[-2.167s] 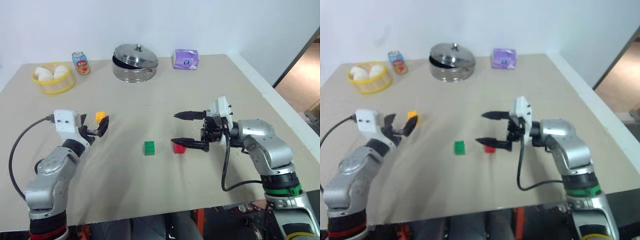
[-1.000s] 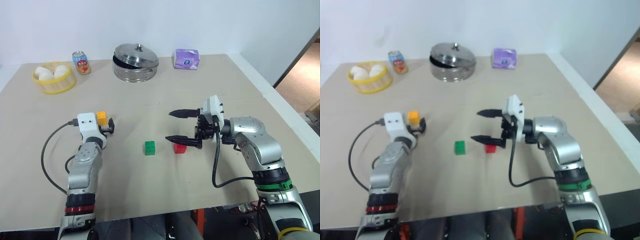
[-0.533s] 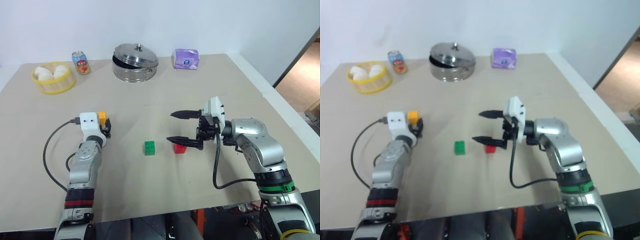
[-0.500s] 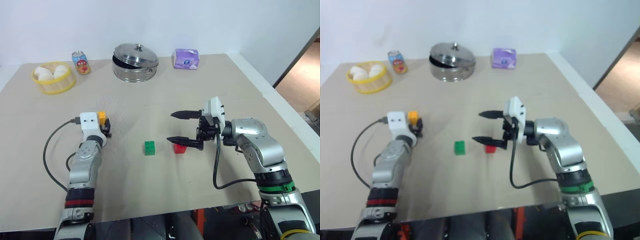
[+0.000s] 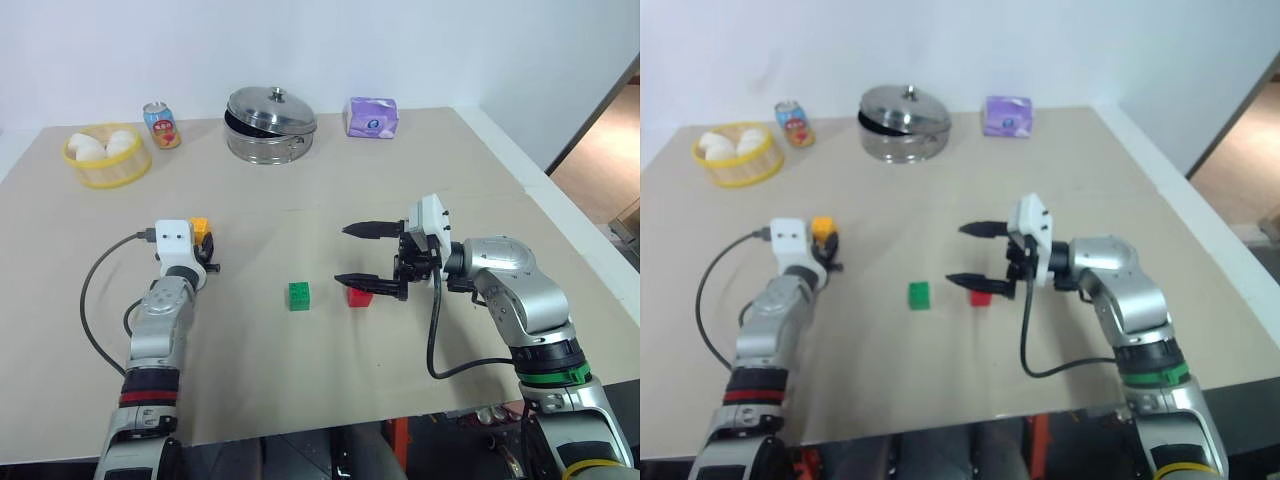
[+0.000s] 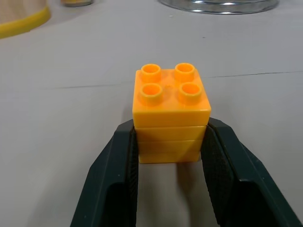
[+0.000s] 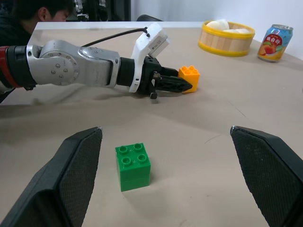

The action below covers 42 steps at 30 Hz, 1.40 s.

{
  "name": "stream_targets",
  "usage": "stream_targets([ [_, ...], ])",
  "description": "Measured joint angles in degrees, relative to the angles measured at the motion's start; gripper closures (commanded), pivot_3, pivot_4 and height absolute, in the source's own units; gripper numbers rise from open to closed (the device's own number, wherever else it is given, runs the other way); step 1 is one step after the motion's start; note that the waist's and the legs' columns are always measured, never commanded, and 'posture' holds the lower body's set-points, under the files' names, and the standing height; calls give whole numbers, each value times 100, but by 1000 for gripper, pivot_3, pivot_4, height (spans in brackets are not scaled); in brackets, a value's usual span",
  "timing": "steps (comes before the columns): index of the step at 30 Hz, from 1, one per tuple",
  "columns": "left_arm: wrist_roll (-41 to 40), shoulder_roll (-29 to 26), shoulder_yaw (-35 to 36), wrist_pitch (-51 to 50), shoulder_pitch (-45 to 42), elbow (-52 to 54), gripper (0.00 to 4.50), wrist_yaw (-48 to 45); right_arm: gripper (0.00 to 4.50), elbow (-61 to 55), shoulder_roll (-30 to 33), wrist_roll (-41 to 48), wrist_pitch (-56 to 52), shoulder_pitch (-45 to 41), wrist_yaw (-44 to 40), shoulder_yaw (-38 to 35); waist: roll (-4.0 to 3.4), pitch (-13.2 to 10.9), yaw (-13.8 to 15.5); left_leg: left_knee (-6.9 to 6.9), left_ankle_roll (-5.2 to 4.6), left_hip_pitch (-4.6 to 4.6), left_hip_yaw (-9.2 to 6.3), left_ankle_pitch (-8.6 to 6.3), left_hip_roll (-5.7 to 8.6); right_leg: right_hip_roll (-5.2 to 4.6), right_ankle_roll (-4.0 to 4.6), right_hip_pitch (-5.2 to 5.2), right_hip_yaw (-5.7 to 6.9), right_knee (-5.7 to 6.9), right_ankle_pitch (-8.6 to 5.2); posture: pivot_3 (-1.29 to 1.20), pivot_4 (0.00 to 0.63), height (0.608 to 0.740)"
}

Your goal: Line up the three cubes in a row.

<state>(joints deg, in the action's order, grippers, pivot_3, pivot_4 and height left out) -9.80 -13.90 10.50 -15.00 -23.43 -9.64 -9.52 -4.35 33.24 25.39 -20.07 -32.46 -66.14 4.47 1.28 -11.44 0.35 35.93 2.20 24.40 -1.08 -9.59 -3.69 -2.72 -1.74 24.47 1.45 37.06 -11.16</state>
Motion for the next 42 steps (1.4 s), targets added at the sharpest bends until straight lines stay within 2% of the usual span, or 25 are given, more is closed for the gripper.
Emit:
stream_targets([
  [6, -781, -1170, -354, -369, 1005, 1604, 3218, -2012, 0, 0, 78, 5, 6, -6, -51, 0, 2, -1, -19, -35, 8, 2, 6, -3, -2, -1, 18, 24, -4, -2, -16, 0, 150, 740],
  [9, -1332, -1797, -307, -613, 1437, 2021, 3218, -3035, 0, 3, 175, 10, -3, 0, -146, -3, 0, -1, -11, -43, 7, 14, 6, -2, -4, 4, 22, 48, -4, 1, -22, 0, 150, 740],
  [17, -1815, -2492, -293, -775, 1611, 2160, 3218, -4174, 0, 1, 192, 15, -4, -1, -248, 1, 0, -1, 0, -40, 7, 23, 5, -2, -4, 2, 22, 56, -2, 2, -22, 0, 150, 740],
  [18, -1931, -2933, -406, -770, 1309, 1612, 3218, -5132, 0, -1, 185, 14, -2, -11, -276, 18, 0, -1, 3, -38, 6, 26, 3, -1, -4, 3, 23, 59, 2, 3, -21, 0, 150, 740],
  [19, -1896, -3060, -440, -738, 1124, 1340, 3218, -5395, 0, -1, 187, 14, -6, -11, -281, 20, 0, -1, 2, -38, 6, 26, 2, -1, -4, 4, 24, 61, 2, 3, -20, 0, 150, 740],
  [30, -1666, -3046, -1054, -226, 442, 528, 3218, -6520, 0, -223, 258, 25, -105, 34, -282, 28, 1, -1, 2, -40, 5, 39, 5, -2, -8, 11, 24, 72, -5, 3, -22, 0, 150, 740],
  [36, -1235, -2900, -1344, 642, 190, 83, 3218, -6932, 0, -424, 394, 140, -350, 120, -287, 18, 1, -1, 2, -36, 5, 38, 6, -1, -9, 12, 23, 71, -7, 5, -20, 0, 150, 740],
  [37, -1037, -2801, -1433, 1117, 135, -159, 3218, -6998, 0, -536, 456, 206, -484, 199, -355, 18, 1, -1, 2, -35, 5, 37, 6, -1, -9, 13, 23, 71, -8, 6, -19, 0, 150, 740],
  [42, -942, -2797, -1445, 1372, 135, -361, 3218, -7050, 0, -536, 465, 208, -499, 242, -355, 19, 1, -1, 1, -33, 4, 36, 6, -1, -9, 14, 23, 71, -8, 9, -19, 0, 150, 740],
])
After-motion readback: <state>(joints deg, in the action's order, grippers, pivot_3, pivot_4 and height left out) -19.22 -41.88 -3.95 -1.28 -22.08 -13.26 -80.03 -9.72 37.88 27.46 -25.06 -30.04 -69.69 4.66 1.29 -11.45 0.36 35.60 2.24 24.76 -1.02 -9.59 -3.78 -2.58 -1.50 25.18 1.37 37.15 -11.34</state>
